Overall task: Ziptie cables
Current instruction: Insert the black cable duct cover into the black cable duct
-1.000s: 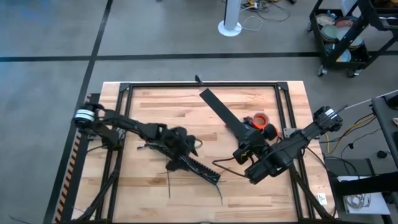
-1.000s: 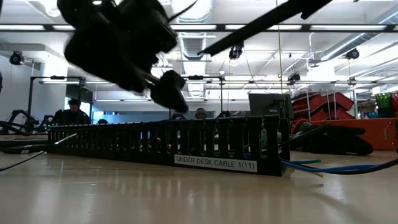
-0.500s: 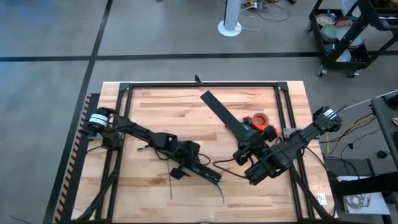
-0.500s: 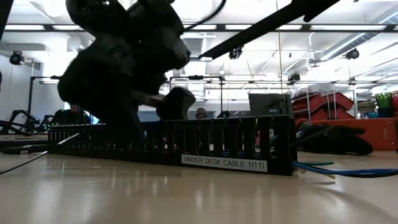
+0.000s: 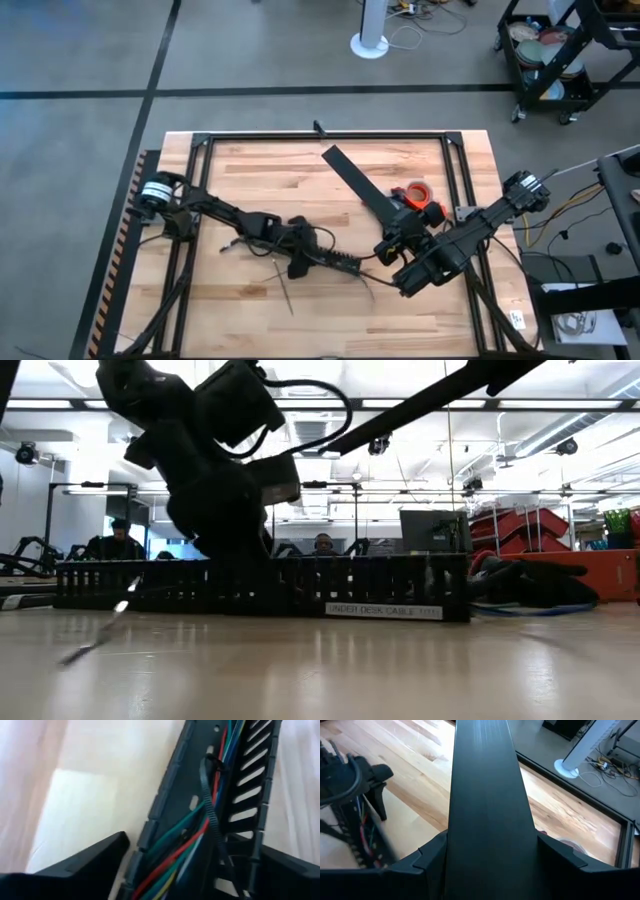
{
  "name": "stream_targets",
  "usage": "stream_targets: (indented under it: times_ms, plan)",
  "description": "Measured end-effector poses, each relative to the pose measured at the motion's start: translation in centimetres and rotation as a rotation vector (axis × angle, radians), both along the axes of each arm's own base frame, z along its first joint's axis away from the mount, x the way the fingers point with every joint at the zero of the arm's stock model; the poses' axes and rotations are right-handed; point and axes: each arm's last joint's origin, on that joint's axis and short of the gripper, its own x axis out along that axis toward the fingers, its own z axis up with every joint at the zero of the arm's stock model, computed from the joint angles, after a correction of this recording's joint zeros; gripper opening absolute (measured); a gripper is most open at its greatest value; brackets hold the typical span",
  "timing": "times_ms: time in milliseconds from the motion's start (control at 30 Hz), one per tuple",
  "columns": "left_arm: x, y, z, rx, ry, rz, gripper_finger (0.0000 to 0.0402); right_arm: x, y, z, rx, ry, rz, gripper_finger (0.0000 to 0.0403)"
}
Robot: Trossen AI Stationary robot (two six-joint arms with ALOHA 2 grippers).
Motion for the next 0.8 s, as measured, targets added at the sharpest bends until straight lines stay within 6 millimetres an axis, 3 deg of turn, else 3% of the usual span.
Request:
stream_targets:
  times_ms: [233, 367, 467, 800]
  plan:
    - [-0.3, 0.0, -0.2, -0.072, 0.033, 0.079, 0.0248, 0.0, 0.3, -0.1, 0.003, -0.001, 0.018, 0.0215]
    - [-0.6, -0.3, 0.0, -0.124, 0.052, -0.009, 0.0225, 0.0, 0.3, -0.1, 0.001, 0.007, 0.027, 0.0215]
    - [-0.9, -0.7, 0.2, -0.154, 0.071, -0.079, 0.0241, 0.1, 0.3, -0.2, 0.006, 0.011, 0.028, 0.0218]
    - [-2.3, -0.8, 2.0, -0.145, 0.104, -0.159, 0.0344, 0.4, 0.6, -1.0, 0.01, 0.052, 0.095, 0.0215]
